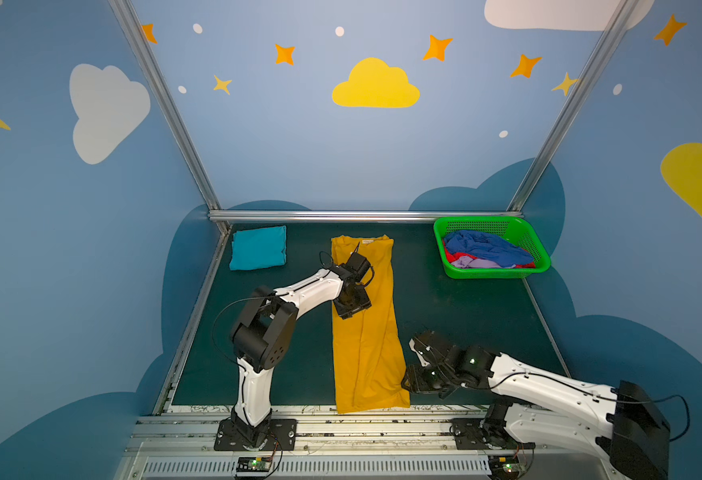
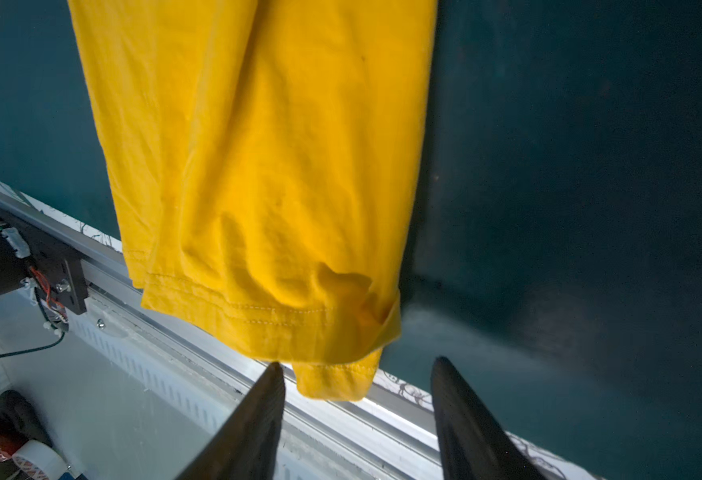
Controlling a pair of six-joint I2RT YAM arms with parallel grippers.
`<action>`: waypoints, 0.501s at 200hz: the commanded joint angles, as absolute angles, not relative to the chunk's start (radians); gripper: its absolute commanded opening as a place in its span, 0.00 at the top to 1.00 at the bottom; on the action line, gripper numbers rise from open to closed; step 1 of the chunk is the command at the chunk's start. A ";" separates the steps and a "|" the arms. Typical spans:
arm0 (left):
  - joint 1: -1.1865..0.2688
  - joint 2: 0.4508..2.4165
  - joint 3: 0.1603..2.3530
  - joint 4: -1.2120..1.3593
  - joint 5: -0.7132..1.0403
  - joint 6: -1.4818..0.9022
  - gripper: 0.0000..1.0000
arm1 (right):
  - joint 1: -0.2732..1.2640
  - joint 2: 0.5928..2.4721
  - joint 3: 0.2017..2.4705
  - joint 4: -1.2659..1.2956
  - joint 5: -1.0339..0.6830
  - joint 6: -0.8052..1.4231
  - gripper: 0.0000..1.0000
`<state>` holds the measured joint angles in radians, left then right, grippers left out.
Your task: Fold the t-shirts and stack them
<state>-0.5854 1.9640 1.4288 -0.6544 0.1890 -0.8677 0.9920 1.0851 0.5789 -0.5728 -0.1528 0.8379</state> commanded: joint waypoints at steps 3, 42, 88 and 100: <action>-0.567 1.984 1.447 -0.657 0.179 -0.846 0.44 | 0.973 1.141 0.616 -0.551 -0.172 0.828 0.46; -0.558 2.001 1.474 -0.671 0.176 -0.843 0.44 | 0.950 1.264 0.669 -0.603 -0.268 0.822 0.51; -0.550 2.010 1.476 -0.673 0.175 -0.848 0.45 | 0.946 1.449 0.772 -0.689 -0.373 0.739 1.00; -0.544 2.008 1.470 -0.669 0.178 -0.850 0.45 | 0.951 1.408 0.746 -0.699 -0.363 0.747 1.00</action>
